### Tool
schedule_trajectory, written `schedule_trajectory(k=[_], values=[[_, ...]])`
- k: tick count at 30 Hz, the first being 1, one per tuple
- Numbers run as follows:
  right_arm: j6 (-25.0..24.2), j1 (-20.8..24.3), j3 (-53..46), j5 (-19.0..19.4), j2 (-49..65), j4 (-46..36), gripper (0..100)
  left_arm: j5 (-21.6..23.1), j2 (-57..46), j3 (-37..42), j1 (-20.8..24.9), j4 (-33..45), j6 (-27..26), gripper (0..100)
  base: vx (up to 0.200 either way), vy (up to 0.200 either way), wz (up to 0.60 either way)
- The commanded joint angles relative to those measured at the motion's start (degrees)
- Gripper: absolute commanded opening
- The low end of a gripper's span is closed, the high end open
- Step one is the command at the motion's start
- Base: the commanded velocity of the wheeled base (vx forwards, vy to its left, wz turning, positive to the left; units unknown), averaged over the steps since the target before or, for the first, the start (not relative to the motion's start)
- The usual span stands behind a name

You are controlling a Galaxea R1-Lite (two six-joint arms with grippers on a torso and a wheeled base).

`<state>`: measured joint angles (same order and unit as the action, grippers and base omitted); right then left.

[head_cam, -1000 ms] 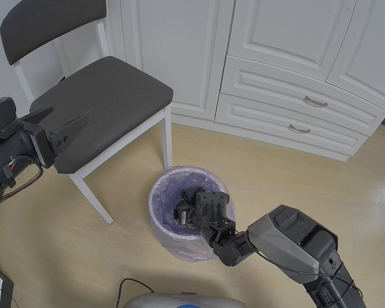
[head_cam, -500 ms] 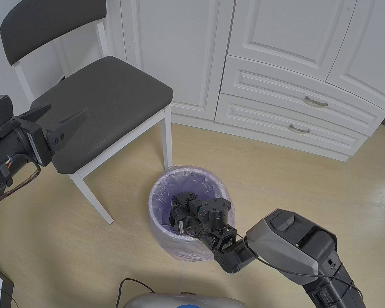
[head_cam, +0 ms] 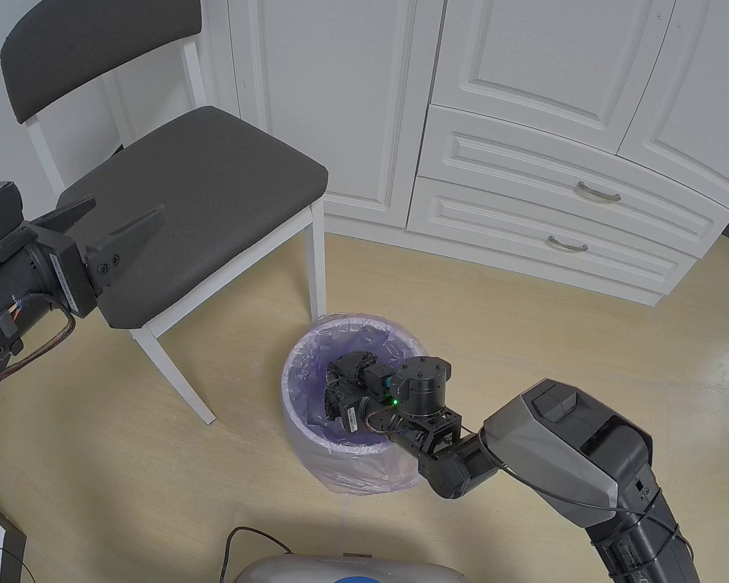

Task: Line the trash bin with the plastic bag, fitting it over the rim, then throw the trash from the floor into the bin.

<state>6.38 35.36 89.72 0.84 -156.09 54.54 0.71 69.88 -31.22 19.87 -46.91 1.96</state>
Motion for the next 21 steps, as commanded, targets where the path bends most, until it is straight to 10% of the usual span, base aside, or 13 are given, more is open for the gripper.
schedule_trajectory(k=[1, 21], values=[[0.04, -0.74, 1.95, 0.04, 0.17, -0.75, 0, 0.00, 0.08, 0.11, 0.08, -0.02, -0.29, 100, 0.000, 0.000, 0.00], [1.80, -2.32, 5.73, 0.39, -5.54, -0.84, 0, 0.08, 0.17, 0.37, 0.17, -0.02, -0.82, 100, 0.000, 0.000, 0.00]])
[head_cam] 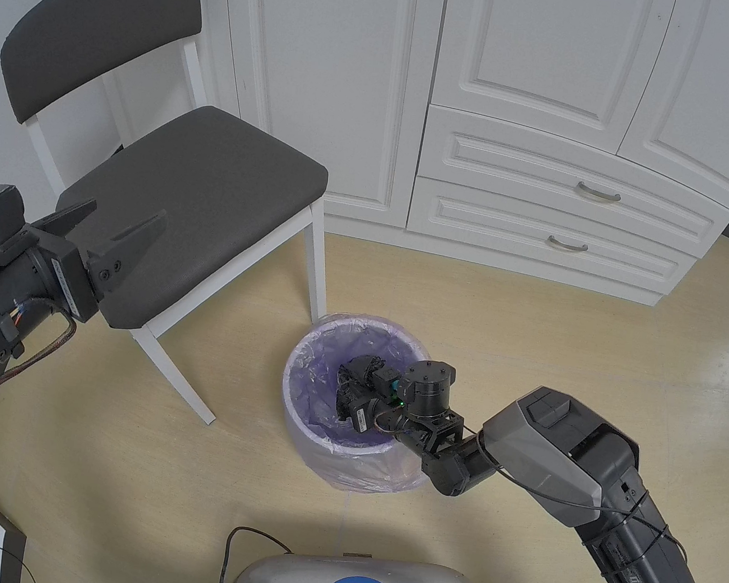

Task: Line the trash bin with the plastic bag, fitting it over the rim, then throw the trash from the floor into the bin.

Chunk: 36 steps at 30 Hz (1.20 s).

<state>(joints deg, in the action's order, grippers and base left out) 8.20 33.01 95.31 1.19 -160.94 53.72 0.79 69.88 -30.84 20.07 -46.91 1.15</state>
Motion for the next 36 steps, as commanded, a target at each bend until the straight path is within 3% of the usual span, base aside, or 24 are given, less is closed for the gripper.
schedule_trajectory(k=[1, 13, 14, 36], values=[[-0.03, 0.21, 0.14, 0.04, -0.60, 0.15, 0, 0.09, 0.26, -0.01, -0.03, -0.02, 0.00, 100, 0.000, 0.000, 0.00], [-0.12, 1.62, -0.38, -0.14, 0.98, -0.20, 0, 0.09, 0.26, -0.01, -0.03, -0.02, 0.08, 100, 0.000, 0.000, 0.00], [-0.12, 1.70, -0.38, -0.14, 1.16, -0.20, 100, 0.09, 0.26, -0.01, -0.03, -0.02, 0.08, 100, 0.000, 0.000, 0.00], [0.23, 1.62, -2.85, -0.76, 6.34, -0.11, 100, 0.09, 0.17, -0.01, -0.11, -0.02, 0.08, 100, 0.000, 0.000, 0.00]])
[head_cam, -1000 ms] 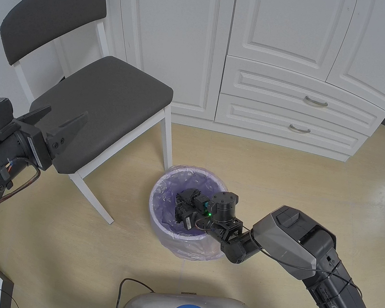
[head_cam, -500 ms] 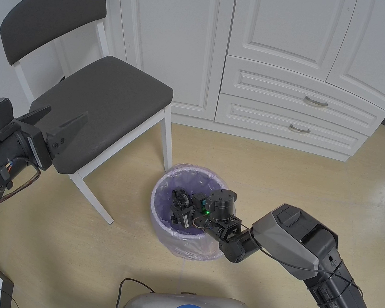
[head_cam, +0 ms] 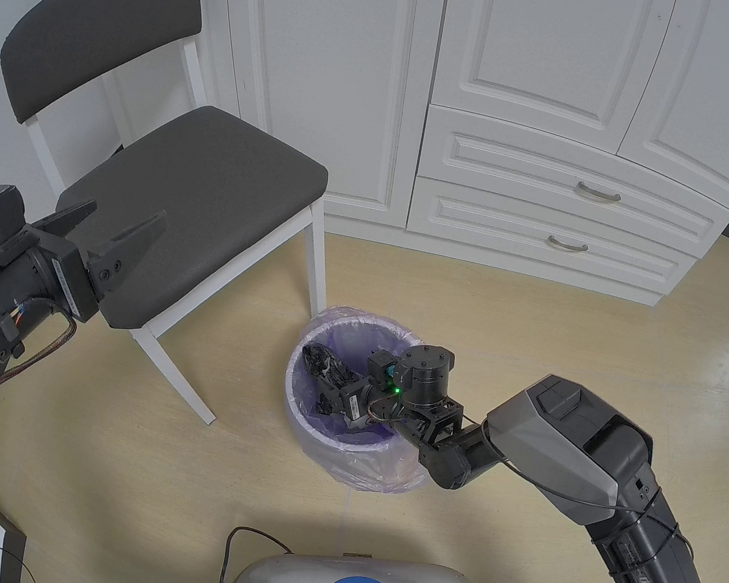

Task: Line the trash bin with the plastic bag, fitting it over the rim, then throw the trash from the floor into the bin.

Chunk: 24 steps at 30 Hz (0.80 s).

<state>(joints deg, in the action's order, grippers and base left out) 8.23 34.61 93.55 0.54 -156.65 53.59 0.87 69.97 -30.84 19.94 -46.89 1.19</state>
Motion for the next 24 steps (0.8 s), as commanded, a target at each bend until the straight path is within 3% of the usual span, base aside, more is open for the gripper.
schedule_trajectory(k=[1, 8, 12, 15, 19, 24], values=[[0.21, 0.02, -1.09, -0.10, 2.05, 0.02, 100, 0.01, 0.07, -0.01, 0.01, -0.05, 0.04, 100, 0.000, 0.000, 0.00], [5.75, 0.02, -8.74, -3.52, 9.26, -0.59, 100, 0.01, 0.07, -0.01, 0.01, 0.22, 0.04, 100, 0.000, 0.000, 0.00], [6.36, -0.77, -15.42, -4.58, 14.62, -2.79, 100, -0.25, -0.19, 0.17, -0.08, 0.74, 0.04, 100, 0.000, 0.000, 0.00], [6.27, -3.06, -26.49, -8.45, 22.53, -2.00, 100, -0.25, -0.45, 1.14, -1.31, 0.83, 0.12, 100, 0.000, 0.000, 0.00], [6.10, -6.66, -36.33, -9.15, 30.44, -0.50, 100, -0.07, -0.28, 1.05, -3.60, 2.24, 0.12, 100, 0.000, 0.000, 0.00], [6.10, -14.48, -54.18, -9.68, 42.74, 8.99, 100, -0.51, -0.54, -3.17, -6.76, 13.40, 0.12, 100, 0.000, 0.000, 0.00]])
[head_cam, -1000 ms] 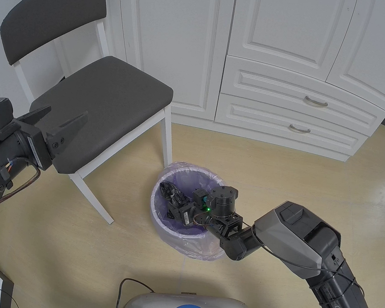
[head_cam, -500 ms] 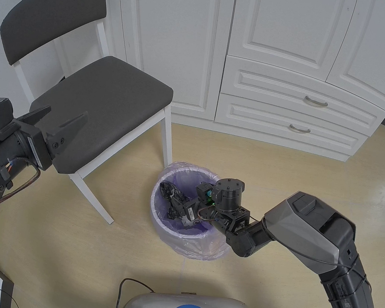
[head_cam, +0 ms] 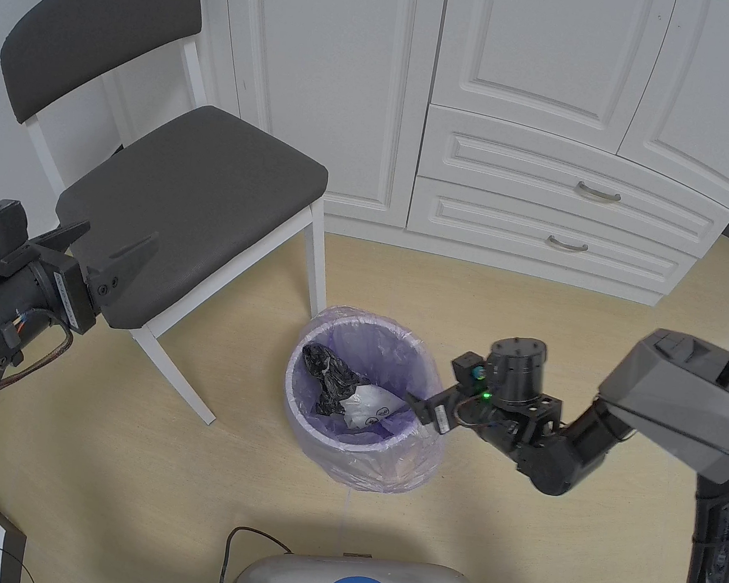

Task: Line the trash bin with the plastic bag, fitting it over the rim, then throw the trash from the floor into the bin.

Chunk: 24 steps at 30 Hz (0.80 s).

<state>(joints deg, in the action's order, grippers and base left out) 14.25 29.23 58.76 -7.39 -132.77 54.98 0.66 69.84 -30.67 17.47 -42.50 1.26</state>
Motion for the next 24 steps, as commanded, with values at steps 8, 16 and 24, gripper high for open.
schedule_trajectory(k=[8, 16, 24], values=[[-0.89, -18.51, -31.25, -5.18, 34.33, 8.21, 100, -0.13, -0.32, -8.18, -15.18, 12.70, -0.03, 100, 0.000, 0.000, 0.00], [-8.19, -22.38, -35.29, -5.53, 46.81, 9.36, 100, 0.40, -1.02, -10.64, -22.83, 11.91, -0.03, 100, 0.000, 0.000, 0.00], [-10.38, -24.66, -36.35, -10.19, 63.07, 9.18, 100, 0.57, -7.09, -13.10, -25.03, 14.20, 0.41, 100, 0.000, 0.000, 0.00]])
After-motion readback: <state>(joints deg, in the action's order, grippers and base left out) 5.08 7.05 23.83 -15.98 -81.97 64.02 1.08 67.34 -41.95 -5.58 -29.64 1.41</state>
